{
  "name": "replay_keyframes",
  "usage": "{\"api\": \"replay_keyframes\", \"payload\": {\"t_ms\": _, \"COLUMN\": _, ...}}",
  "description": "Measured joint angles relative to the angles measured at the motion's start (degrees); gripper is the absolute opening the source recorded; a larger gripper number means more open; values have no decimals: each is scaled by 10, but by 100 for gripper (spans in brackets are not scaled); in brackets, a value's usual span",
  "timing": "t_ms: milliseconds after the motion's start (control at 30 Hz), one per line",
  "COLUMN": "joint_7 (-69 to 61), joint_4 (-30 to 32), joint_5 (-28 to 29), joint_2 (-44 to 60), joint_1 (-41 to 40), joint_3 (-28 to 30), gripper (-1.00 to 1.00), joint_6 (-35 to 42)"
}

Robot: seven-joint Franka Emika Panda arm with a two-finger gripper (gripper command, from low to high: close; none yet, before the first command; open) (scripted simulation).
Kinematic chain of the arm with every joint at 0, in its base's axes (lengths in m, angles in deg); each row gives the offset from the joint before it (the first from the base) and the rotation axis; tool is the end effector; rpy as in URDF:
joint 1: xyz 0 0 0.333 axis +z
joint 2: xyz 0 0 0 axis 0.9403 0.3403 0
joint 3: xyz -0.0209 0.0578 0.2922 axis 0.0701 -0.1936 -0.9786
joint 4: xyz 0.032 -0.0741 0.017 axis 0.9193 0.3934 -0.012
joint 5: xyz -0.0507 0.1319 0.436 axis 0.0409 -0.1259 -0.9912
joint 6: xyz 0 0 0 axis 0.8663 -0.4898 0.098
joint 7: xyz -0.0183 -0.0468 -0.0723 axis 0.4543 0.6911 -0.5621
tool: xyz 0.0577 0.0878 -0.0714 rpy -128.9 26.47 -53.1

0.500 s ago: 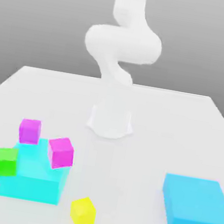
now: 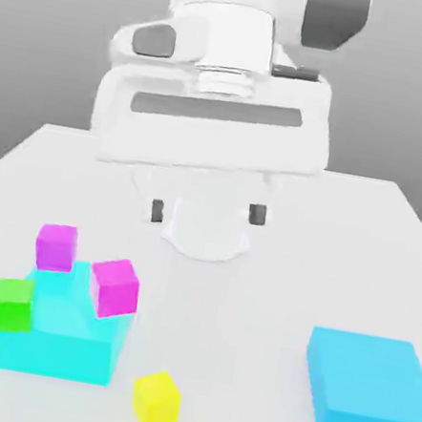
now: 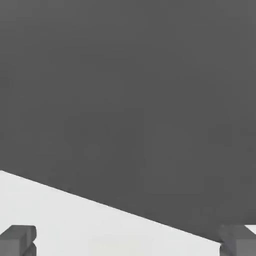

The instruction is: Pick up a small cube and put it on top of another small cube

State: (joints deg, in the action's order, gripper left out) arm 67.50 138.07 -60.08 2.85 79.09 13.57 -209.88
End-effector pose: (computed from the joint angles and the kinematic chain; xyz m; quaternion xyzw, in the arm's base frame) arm 0.5382 -0.0105 0.2919 -0.9680 0.2047 -0.1269 0.0707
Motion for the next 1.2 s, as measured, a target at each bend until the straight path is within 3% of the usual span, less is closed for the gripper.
{"api": "replay_keyframes", "payload": {"t_ms": 300, "joint_7": -116, "joint_4": 55, "joint_5": 7, "joint_2": 182, "joint_1": -9, "joint_3": 4, "gripper": 0, "joint_6": -91}}
{"api": "replay_keyframes", "payload": {"t_ms": 467, "joint_7": -152, "joint_4": 42, "joint_5": -23, "joint_2": 286, "joint_1": -38, "joint_3": -30, "gripper": 0, "joint_6": -168}}
{"api": "replay_keyframes", "payload": {"t_ms": 500, "joint_7": -157, "joint_4": 38, "joint_5": -30, "joint_2": 306, "joint_1": -47, "joint_3": -41, "gripper": -100, "joint_6": -184}}
{"api": "replay_keyframes", "payload": {"t_ms": 733, "joint_7": -157, "joint_4": 37, "joint_5": -29, "joint_2": 311, "joint_1": -50, "joint_3": -44, "gripper": -100, "joint_6": -186}}
{"api": "replay_keyframes", "payload": {"t_ms": 967, "joint_7": -132, "joint_4": 55, "joint_5": 20, "joint_2": 186, "joint_1": -31, "joint_3": -6, "gripper": -100, "joint_6": -87}}
{"api": "replay_keyframes", "payload": {"t_ms": 1200, "joint_7": -124, "joint_4": 78, "joint_5": 91, "joint_2": 47, "joint_1": -107, "joint_3": 39, "gripper": -100, "joint_6": 9}}
